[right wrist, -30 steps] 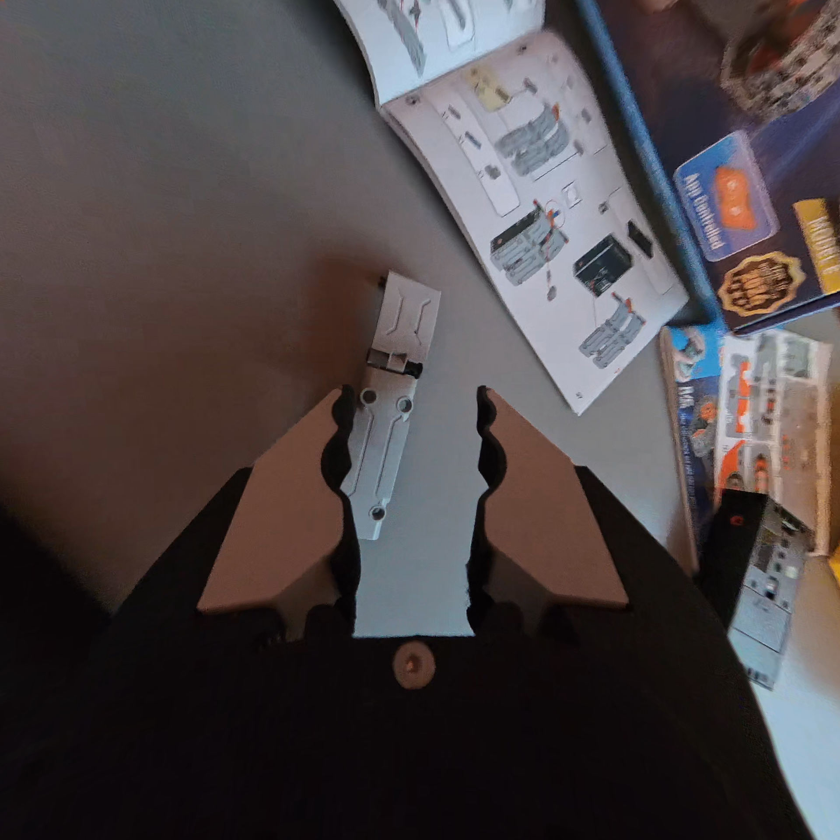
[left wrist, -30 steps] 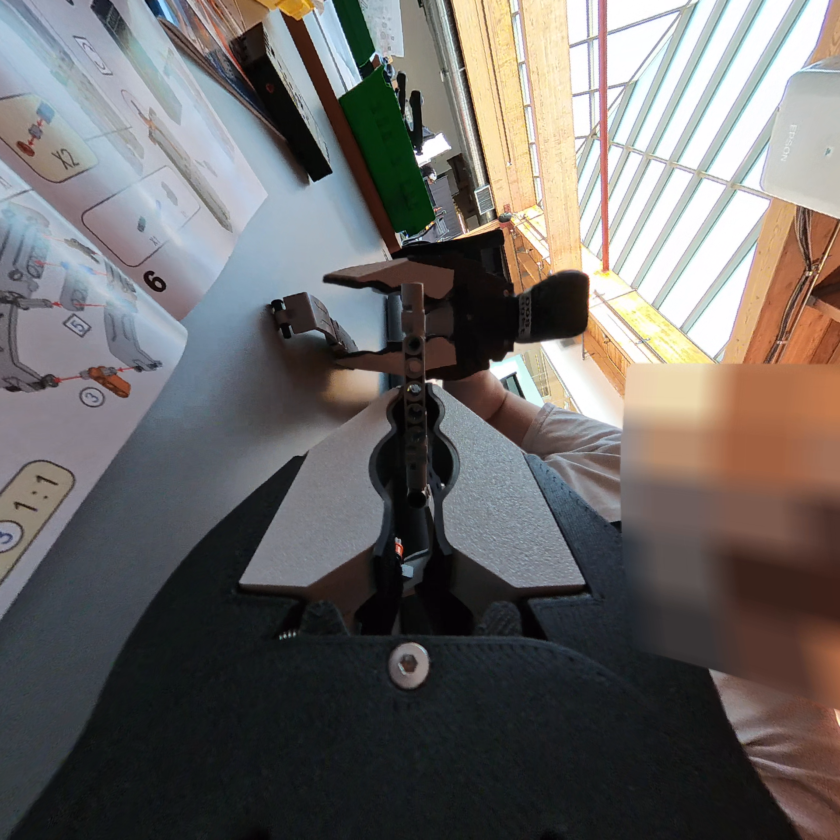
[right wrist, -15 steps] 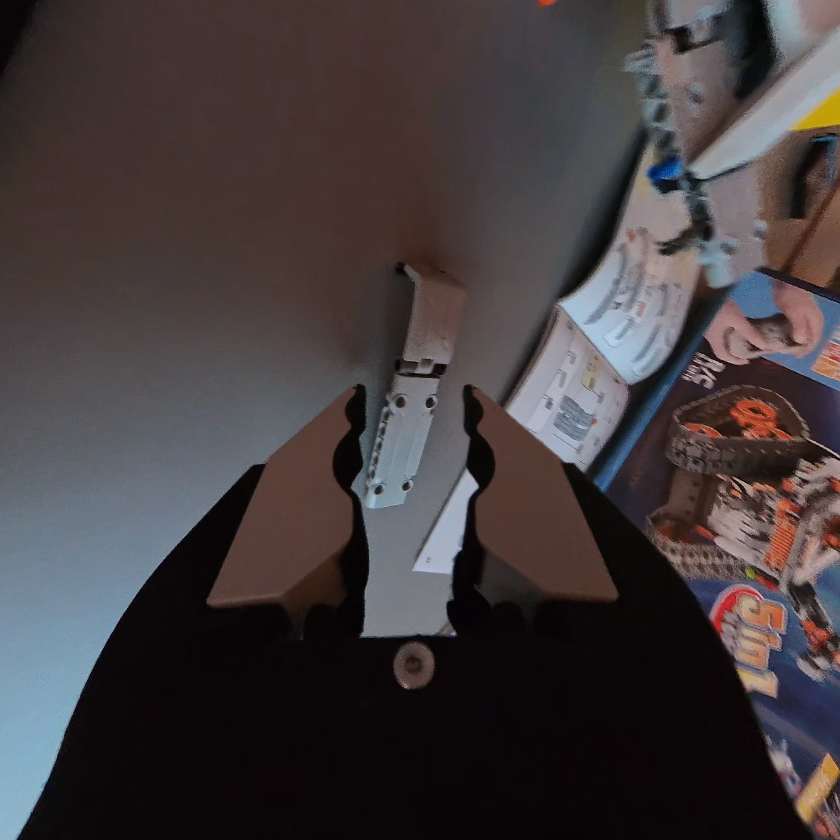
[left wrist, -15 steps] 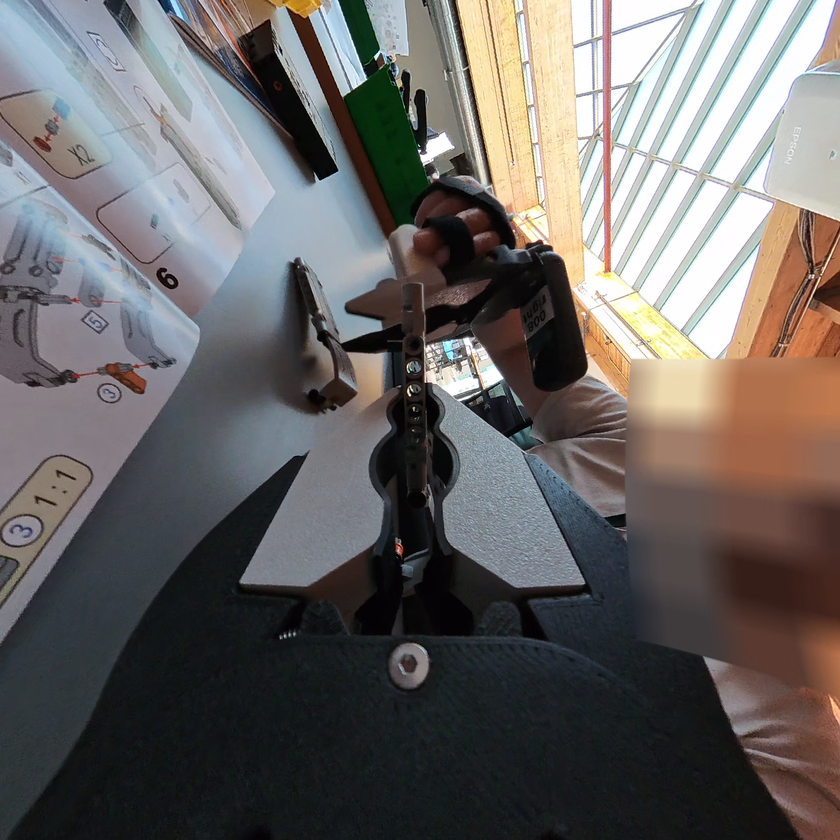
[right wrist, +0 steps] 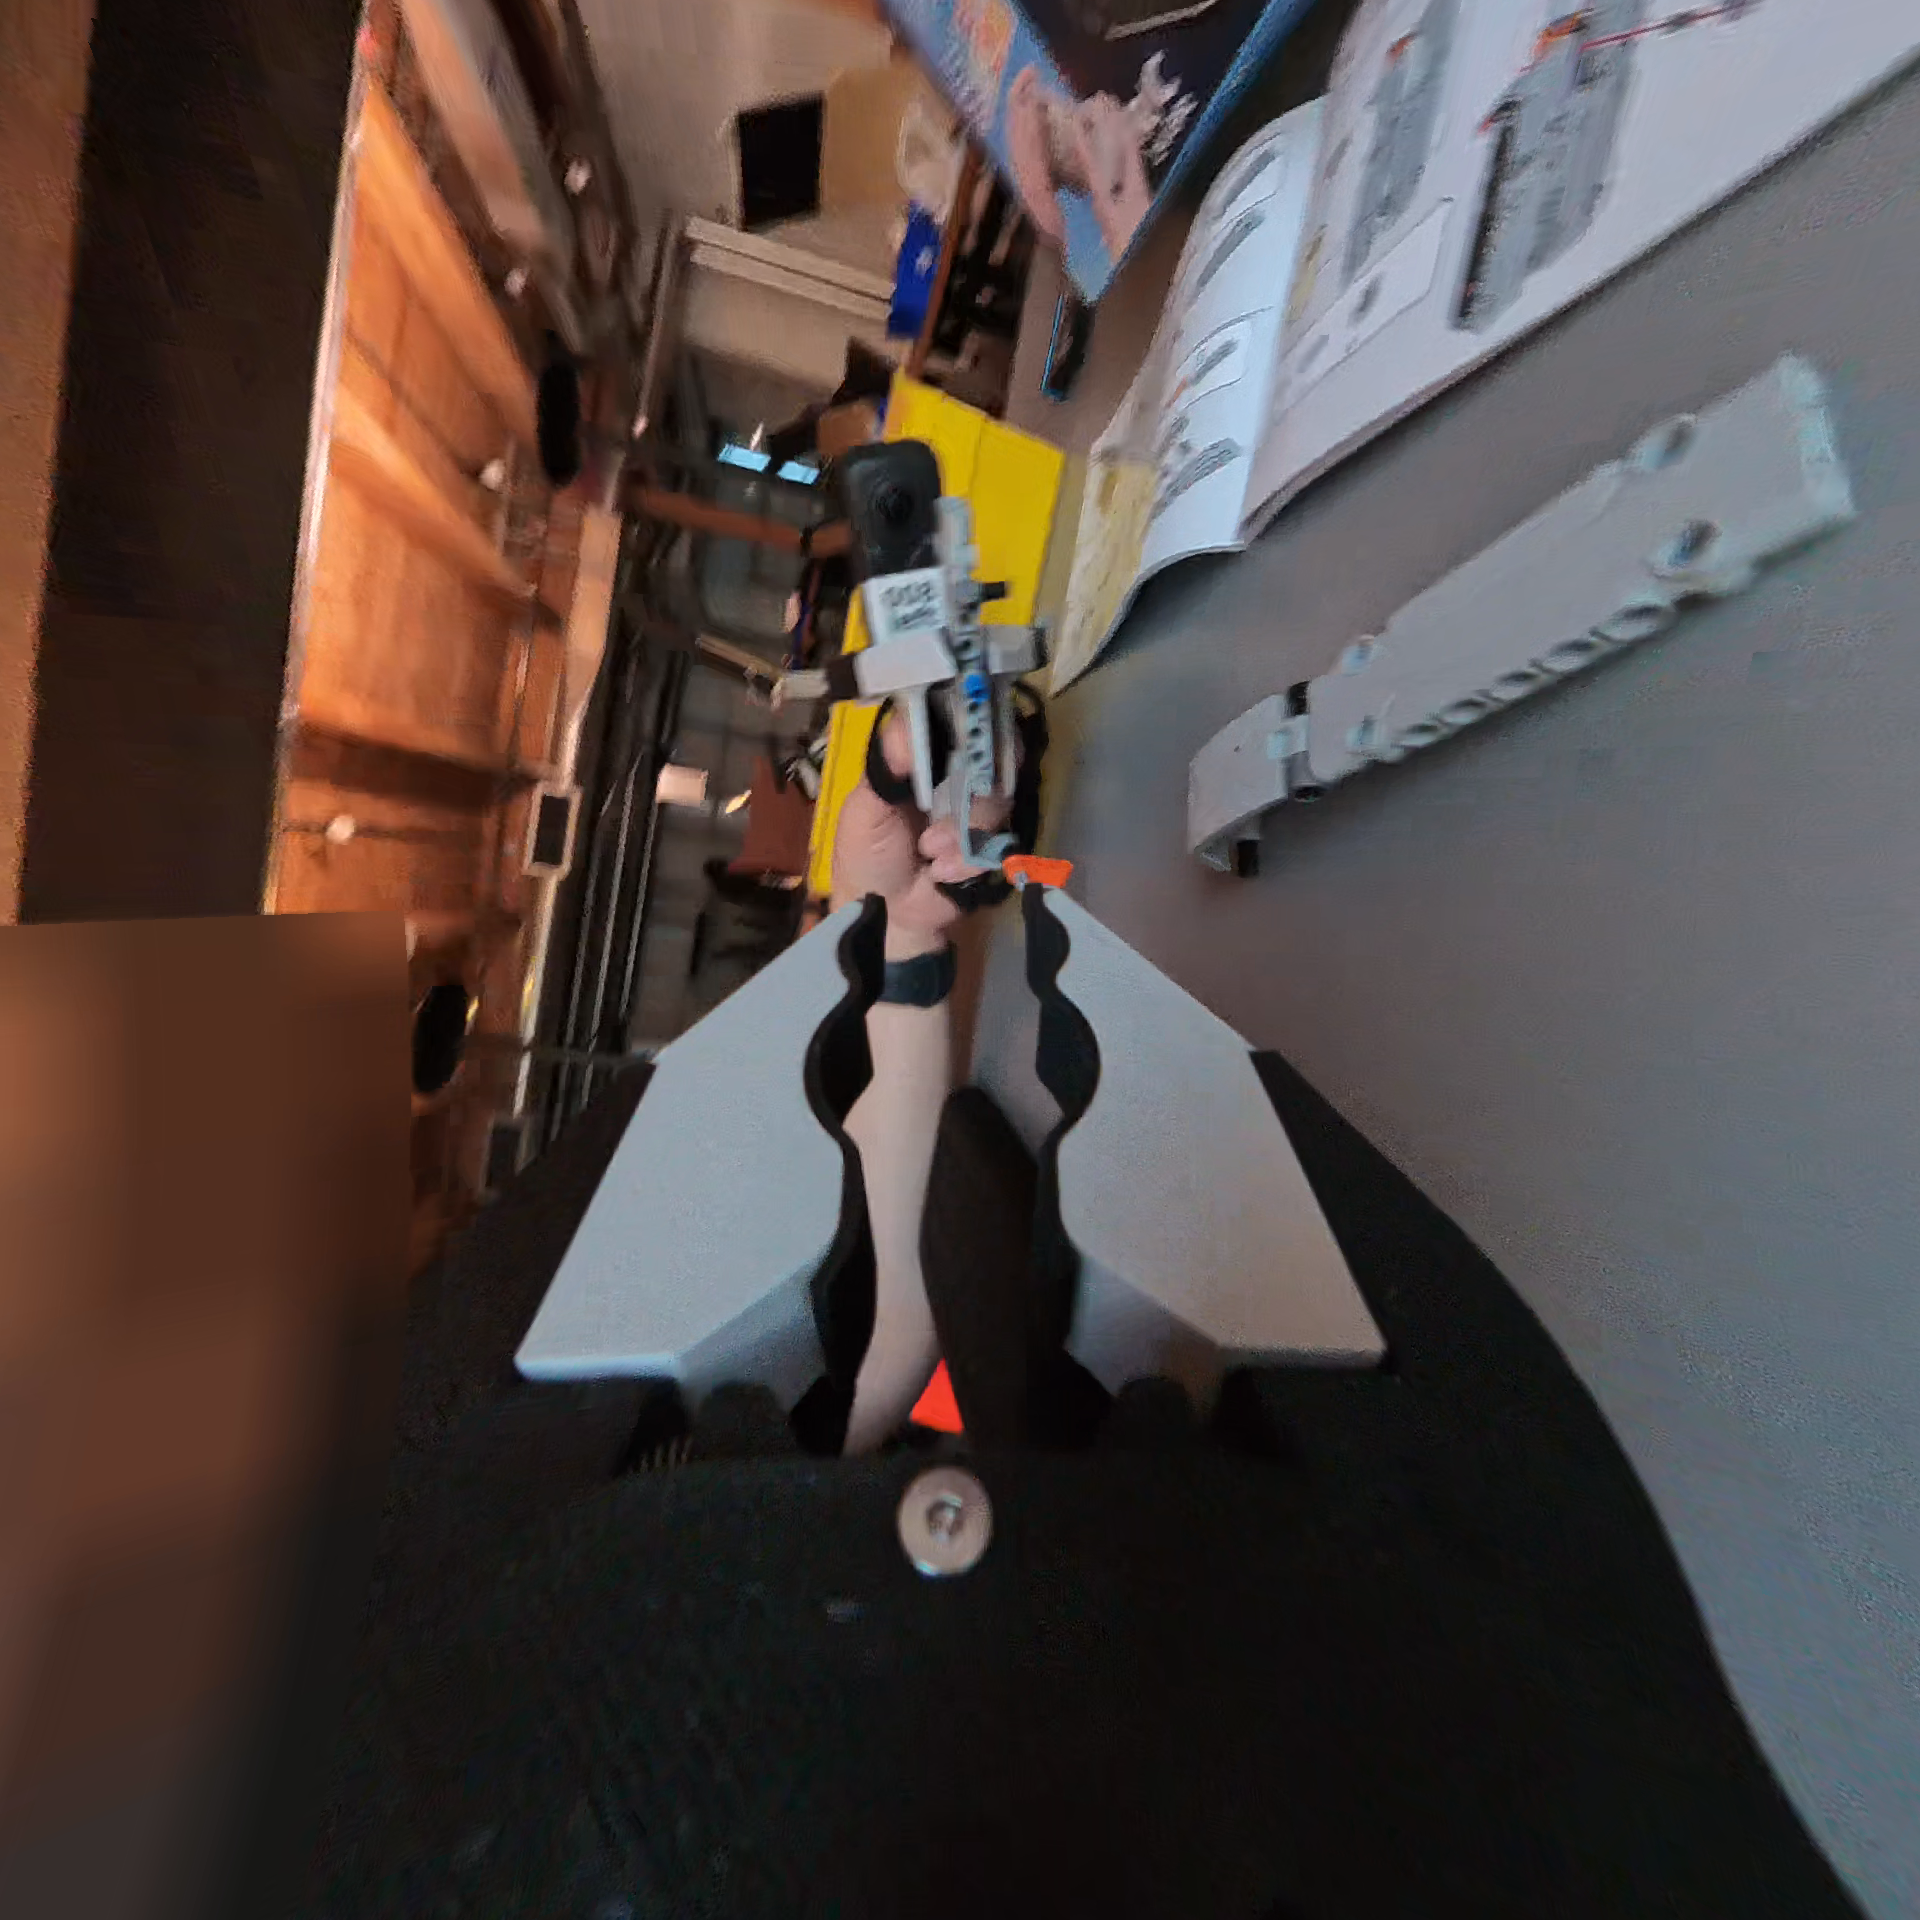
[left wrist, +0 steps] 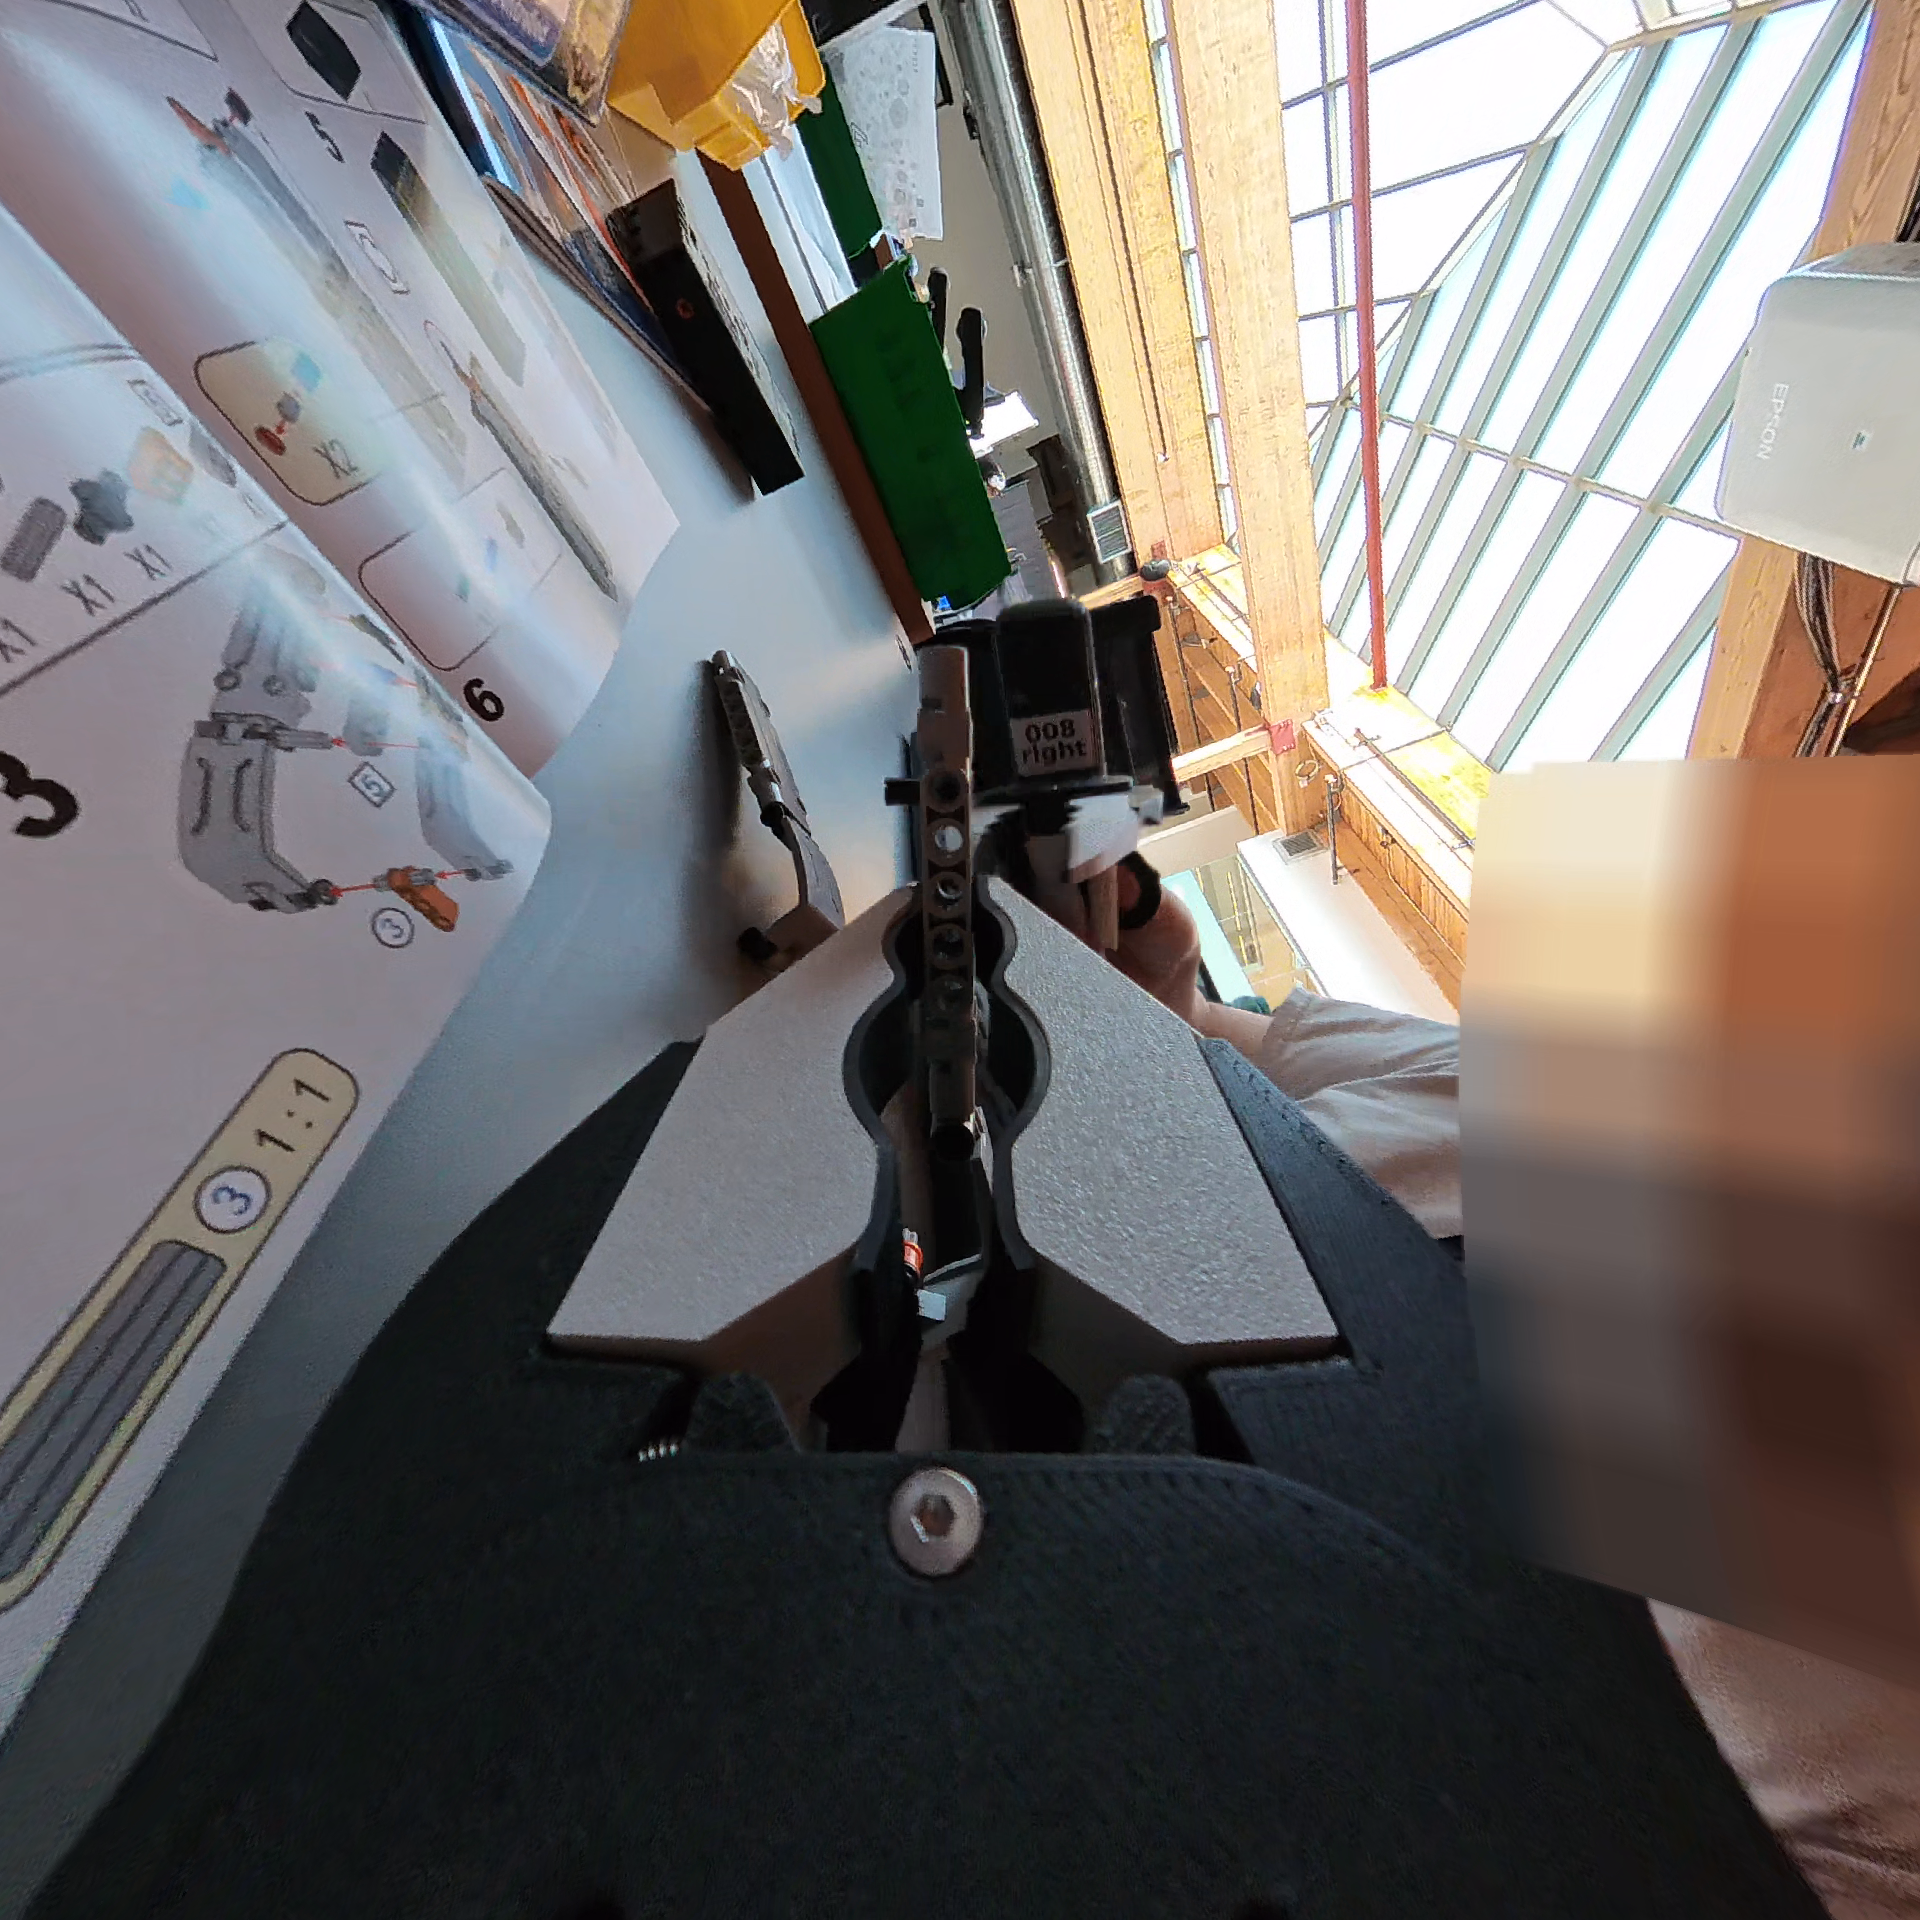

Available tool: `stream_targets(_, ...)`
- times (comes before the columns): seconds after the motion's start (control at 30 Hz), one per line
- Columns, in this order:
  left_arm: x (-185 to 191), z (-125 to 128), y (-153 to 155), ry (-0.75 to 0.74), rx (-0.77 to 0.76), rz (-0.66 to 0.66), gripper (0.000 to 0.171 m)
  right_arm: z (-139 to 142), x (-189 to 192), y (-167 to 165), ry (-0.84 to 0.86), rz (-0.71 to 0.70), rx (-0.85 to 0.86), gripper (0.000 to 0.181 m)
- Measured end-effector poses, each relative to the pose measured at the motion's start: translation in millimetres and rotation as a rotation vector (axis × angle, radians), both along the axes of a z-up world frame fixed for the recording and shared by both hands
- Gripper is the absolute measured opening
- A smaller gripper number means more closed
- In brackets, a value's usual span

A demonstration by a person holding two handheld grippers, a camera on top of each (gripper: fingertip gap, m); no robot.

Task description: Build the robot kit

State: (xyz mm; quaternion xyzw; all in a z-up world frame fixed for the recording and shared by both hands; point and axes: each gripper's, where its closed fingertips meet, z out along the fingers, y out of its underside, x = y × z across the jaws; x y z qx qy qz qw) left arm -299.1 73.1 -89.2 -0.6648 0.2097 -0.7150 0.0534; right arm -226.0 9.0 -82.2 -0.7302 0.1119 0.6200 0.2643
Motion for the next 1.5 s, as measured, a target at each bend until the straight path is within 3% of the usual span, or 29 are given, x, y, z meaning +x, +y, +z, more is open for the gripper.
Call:
stream_targets(0.07,0.8,2.9,1.0,-0.002,0.047,0.016,0.004,-24.2,2.2,-1.2,-0.093,-0.070,-0.069,0.027)
stream_targets(0.13,2.2,7.7,-0.3,-0.013,0.071,0.017,0.004,-34.5,-1.0,-4.4,-0.039,-0.127,-0.162,0.031)
stream_targets(0.2,4.3,14.8,-2.9,-0.044,0.067,0.006,0.004,-44.2,-8.8,-4.2,0.007,-0.154,-0.242,0.047)
stream_targets(0.33,8.7,21.3,-9.6,-0.069,0.066,-0.019,0.004,-48.2,-3.0,15.9,0.018,-0.309,-0.256,0.044)
stream_targets(0.5,10.5,27.2,-15.1,-0.089,0.069,-0.036,0.004,-57.0,-5.5,37.7,0.060,-0.404,-0.328,0.027)
stream_targets(0.63,10.0,25.8,-14.9,-0.083,0.072,-0.034,0.004,-58.2,-28.8,50.9,0.082,-0.326,-0.318,0.003)
stream_targets(0.77,6.3,22.6,-9.1,-0.064,0.078,-0.006,0.004,-61.1,-26.2,48.7,-0.013,-0.301,-0.242,0.002)
stream_targets(0.87,4.3,24.4,-7.6,-0.073,0.073,-0.001,0.004,-59.6,-34.5,33.7,-0.099,-0.120,-0.199,0.001)
stream_targets(1.0,6.8,23.5,-10.9,-0.062,0.078,-0.017,0.004,-50.7,-23.6,14.2,-0.405,0.198,-0.037,0.001)
stream_targets(1.17,9.9,19.1,-14.7,-0.034,0.084,-0.037,0.005,-54.3,31.4,-7.2,-1.071,0.649,0.046,0.001)
stream_targets(1.3,6.5,21.0,-13.6,-0.029,0.096,-0.025,0.005,-51.2,80.5,-7.5,-1.575,0.880,0.059,0.001)
stream_targets(1.43,1.7,22.8,-10.2,-0.026,0.105,-0.006,0.005,-54.1,99.4,-16.3,-1.819,1.121,0.009,0.002)
stream_targets(1.5,-0.2,22.1,-7.9,-0.025,0.100,0.003,0.004,-60.4,99.9,-18.0,-1.854,1.195,0.005,0.002)
